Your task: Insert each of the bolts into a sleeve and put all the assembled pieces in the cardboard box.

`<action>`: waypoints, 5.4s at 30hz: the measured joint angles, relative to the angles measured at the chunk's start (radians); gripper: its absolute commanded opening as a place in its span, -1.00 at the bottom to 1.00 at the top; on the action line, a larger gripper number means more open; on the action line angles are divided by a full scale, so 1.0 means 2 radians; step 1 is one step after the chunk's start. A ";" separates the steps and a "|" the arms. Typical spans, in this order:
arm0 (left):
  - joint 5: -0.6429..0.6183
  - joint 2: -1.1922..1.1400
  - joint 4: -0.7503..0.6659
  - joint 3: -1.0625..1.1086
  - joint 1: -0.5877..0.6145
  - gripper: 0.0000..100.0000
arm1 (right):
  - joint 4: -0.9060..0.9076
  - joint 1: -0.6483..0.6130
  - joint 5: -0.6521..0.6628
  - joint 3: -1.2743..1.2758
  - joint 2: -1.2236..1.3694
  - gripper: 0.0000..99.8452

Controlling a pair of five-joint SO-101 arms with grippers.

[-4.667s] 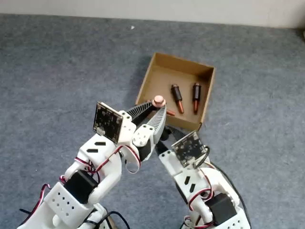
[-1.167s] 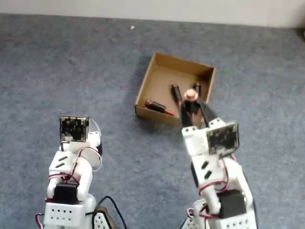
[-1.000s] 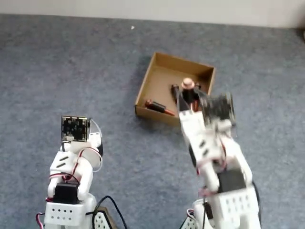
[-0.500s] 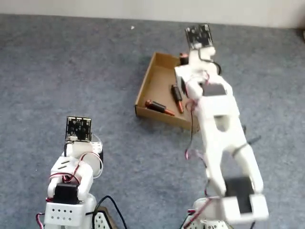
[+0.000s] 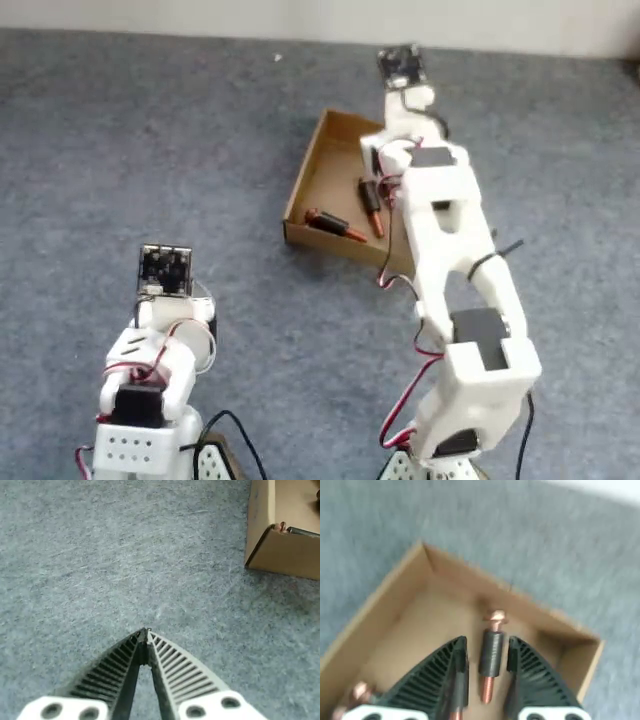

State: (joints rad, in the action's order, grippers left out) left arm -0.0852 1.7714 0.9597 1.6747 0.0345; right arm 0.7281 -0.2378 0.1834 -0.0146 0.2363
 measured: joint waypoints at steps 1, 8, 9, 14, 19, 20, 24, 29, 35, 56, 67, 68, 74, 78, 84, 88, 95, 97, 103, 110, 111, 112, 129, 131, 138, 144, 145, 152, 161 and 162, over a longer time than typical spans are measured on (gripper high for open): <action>0.000 0.000 0.000 0.000 0.000 -0.99 | 0.018 0.000 0.000 -0.005 -0.004 -0.76; 0.000 0.000 0.000 0.001 0.000 -0.99 | 0.152 0.000 0.000 -0.018 -0.095 -0.78; 0.000 0.000 0.000 0.001 0.000 -0.99 | 0.174 0.000 0.000 -0.018 -0.112 -0.81; 0.000 0.000 0.000 0.001 0.000 -0.99 | 0.248 -0.001 0.000 0.031 -0.206 -0.95; 0.000 0.000 0.000 0.001 0.000 -0.99 | 0.253 -0.001 0.000 0.133 -0.322 -0.95; 0.000 0.000 0.000 0.001 0.000 -0.99 | 0.253 -0.002 0.000 0.157 -0.349 -0.95; 0.000 0.000 0.000 0.001 0.000 -0.99 | 0.228 -0.002 -0.009 0.262 -0.465 -0.95; 0.000 0.000 0.000 0.001 0.000 -0.99 | 0.174 -0.002 -0.027 0.408 -0.617 -0.95; 0.000 0.000 0.000 0.001 0.000 -0.99 | 0.130 -0.001 -0.030 0.556 -0.773 -0.95; 0.000 0.000 0.000 0.001 0.000 -0.99 | 0.127 0.000 -0.030 0.841 -1.034 -0.95; 0.000 0.000 0.000 0.001 0.000 -0.99 | 0.132 -0.001 -0.030 0.842 -1.031 -0.95; 0.000 0.000 0.000 0.001 0.000 -0.99 | 0.137 -0.001 -0.030 0.842 -1.031 -0.95; 0.000 0.000 0.031 0.001 0.000 -0.99 | 0.206 -0.001 -0.030 0.842 -1.031 -0.96; 0.044 0.000 0.074 0.001 0.000 -0.99 | 0.241 -0.001 -0.030 0.842 -1.031 -0.96; 0.105 0.000 0.134 0.001 0.000 -0.99 | 0.257 -0.001 -0.030 0.842 -1.031 -0.96; 0.112 0.001 0.150 0.001 0.017 -0.99 | 0.258 -0.001 -0.031 0.842 -1.031 -0.96; 0.114 0.001 0.163 0.001 0.023 -0.98 | 0.258 0.025 -0.097 0.842 -1.031 -0.96; 0.114 0.001 0.166 0.001 0.023 -0.98 | 0.258 0.036 -0.110 0.842 -1.031 -0.96; 0.114 0.001 0.166 0.001 0.023 -0.99 | 0.258 0.045 -0.114 0.842 -1.031 -0.96; 0.114 0.001 0.166 0.001 0.023 -0.99 | 0.258 0.045 -0.114 0.842 -1.031 -0.96; 0.114 0.001 0.166 0.001 0.023 -0.99 | 0.258 0.045 -0.114 0.842 -1.031 -0.96; 0.114 0.001 0.166 0.001 0.023 -0.99 | 0.258 0.045 -0.114 0.842 -1.031 -0.96; 0.114 0.001 0.166 0.001 0.023 -0.99 | 0.258 0.045 -0.114 0.842 -1.031 -0.96; 0.114 0.001 0.166 0.001 0.023 -0.99 | 0.258 0.045 -0.114 0.842 -1.031 -0.96; 0.114 0.001 0.166 0.001 0.023 -0.99 | 0.258 0.045 -0.114 0.842 -1.031 -0.96; 0.114 0.001 0.166 0.001 0.023 -0.99 | 0.258 0.045 -0.114 0.842 -1.031 -0.96; 0.114 0.001 0.166 0.001 0.023 -0.99 | 0.258 0.045 -0.114 0.842 -1.031 -0.96; 0.114 0.001 0.166 0.001 0.023 -0.99 | 0.258 0.045 -0.114 0.842 -1.031 -0.96; 0.114 0.001 0.166 0.001 0.023 -0.99 | 0.258 0.045 -0.114 0.842 -1.031 -0.96; 0.114 0.001 0.166 0.001 0.023 -0.99 | 0.258 0.045 -0.114 0.842 -1.031 -0.96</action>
State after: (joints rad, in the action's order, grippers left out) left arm 0.1419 1.7729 1.2927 1.6763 0.0806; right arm 1.2436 -0.1473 -0.0453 1.6701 -1.8259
